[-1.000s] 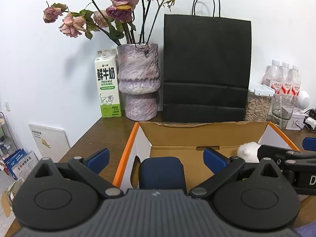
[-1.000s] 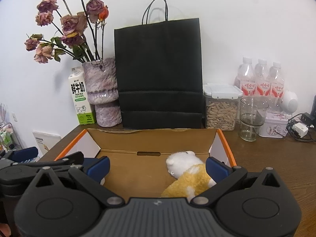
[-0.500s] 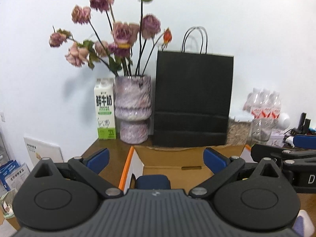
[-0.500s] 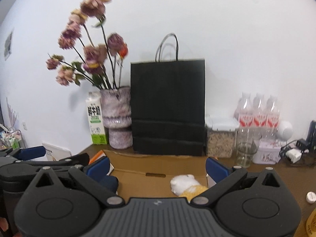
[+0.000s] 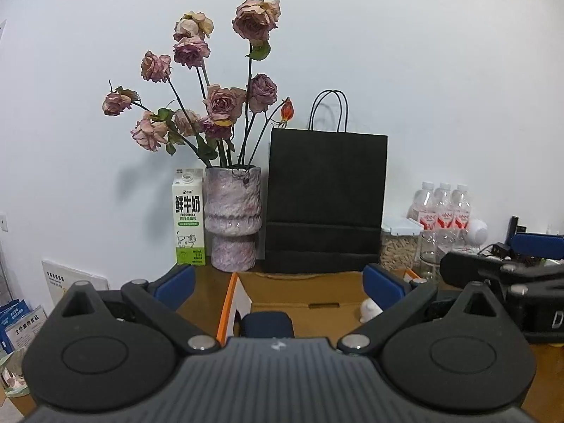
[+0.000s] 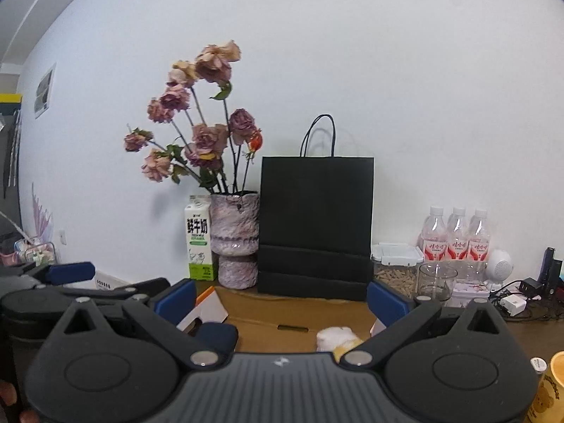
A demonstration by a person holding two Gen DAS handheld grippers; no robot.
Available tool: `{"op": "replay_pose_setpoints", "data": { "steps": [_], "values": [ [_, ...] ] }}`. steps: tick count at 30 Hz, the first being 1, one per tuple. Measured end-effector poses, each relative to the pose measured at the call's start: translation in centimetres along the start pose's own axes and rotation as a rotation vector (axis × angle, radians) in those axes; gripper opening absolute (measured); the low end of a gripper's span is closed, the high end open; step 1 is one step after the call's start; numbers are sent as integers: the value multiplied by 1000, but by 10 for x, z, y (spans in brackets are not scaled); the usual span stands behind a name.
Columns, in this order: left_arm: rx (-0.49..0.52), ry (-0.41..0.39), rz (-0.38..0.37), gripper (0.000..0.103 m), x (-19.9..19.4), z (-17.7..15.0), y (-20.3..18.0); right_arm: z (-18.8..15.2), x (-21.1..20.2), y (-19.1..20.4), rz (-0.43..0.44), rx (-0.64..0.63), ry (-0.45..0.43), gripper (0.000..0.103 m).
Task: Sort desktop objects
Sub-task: 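Withdraw both grippers from the box back over the table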
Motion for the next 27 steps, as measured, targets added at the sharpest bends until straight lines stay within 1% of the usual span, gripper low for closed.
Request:
{"op": "replay_pose_setpoints", "data": {
  "steps": [4, 9, 12, 16, 20, 27],
  "values": [
    [2, -3, -9, 103, -19, -10, -1, -14, -19, 2, 5, 15, 10, 103],
    [-8, 10, -28, 103, -44, -26, -1, -34, -40, 4, 11, 26, 24, 103],
    [-4, 23, -25, 103, -58, -37, -1, -49, -53, 2, 5, 39, 45, 103],
    [6, 58, -20, 103, -72, -54, 0, -70, -67, -2, -17, 40, 81, 103],
    [34, 101, -6, 103, -81, -75, 2, -89, -80, -13, -60, 38, 112, 103],
    [46, 182, 16, 103, -98, -111, 14, -121, -102, -28, -106, 35, 179, 103]
  ]
}}
Point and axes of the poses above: each gripper's, at about its wrist camera, not at the fingertips, and x roughly the way its jaws point, y to its left, z to its top, the point moved 2 cm from there along x, roughly the way its jaws point, and after that the axes turned 14 degrees about x, right-handed, at the moved point
